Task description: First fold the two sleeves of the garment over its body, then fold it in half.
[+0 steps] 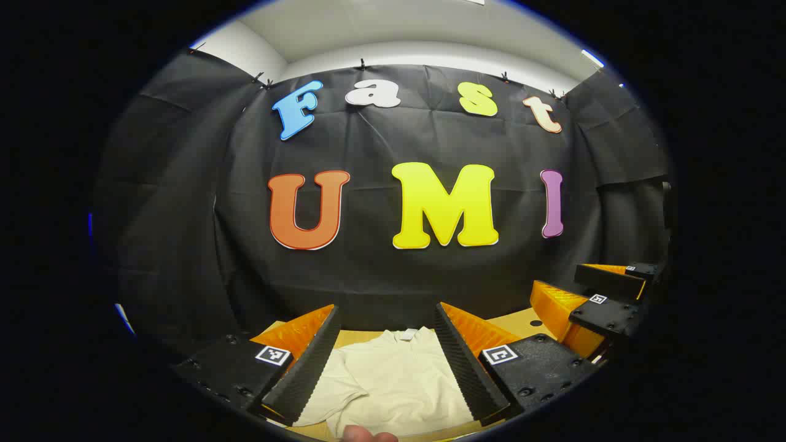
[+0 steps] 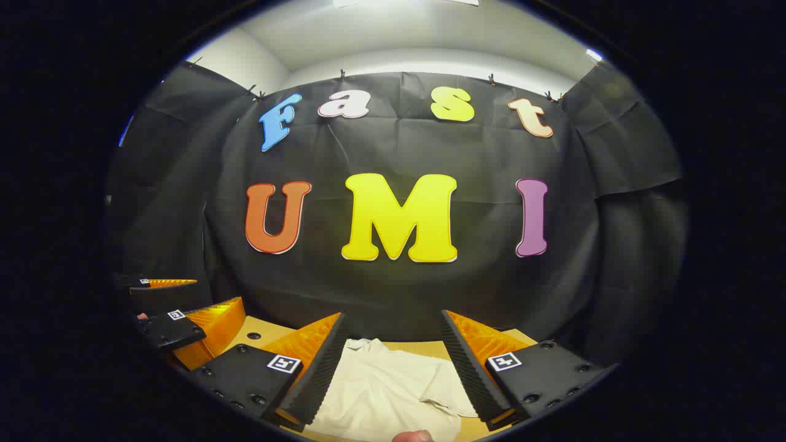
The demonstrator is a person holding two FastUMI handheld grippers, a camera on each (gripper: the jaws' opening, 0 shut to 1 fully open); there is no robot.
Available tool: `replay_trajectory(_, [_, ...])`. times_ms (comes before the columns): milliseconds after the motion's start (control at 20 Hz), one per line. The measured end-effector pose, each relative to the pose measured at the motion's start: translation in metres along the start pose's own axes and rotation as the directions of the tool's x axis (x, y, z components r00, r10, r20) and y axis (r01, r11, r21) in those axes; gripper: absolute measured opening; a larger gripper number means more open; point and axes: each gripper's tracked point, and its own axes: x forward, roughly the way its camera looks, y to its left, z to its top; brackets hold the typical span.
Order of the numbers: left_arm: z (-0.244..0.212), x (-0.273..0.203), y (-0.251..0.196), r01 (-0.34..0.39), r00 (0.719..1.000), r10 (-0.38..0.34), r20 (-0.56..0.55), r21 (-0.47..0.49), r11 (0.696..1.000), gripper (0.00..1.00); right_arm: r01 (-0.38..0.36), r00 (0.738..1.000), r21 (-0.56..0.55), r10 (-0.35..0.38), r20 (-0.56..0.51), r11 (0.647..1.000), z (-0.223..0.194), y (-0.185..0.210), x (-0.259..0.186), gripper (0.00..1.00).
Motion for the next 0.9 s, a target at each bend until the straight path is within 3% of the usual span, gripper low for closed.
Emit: replay_trajectory(900, [0.007, -0.006, -0.004, -0.048, 0.999, 0.048, -0.003, -0.011, 0.999, 0.97, -0.006, 1.000, 0.037, 0.006, -0.002, 0.999, 0.009, -0.013, -0.002, 0.94])
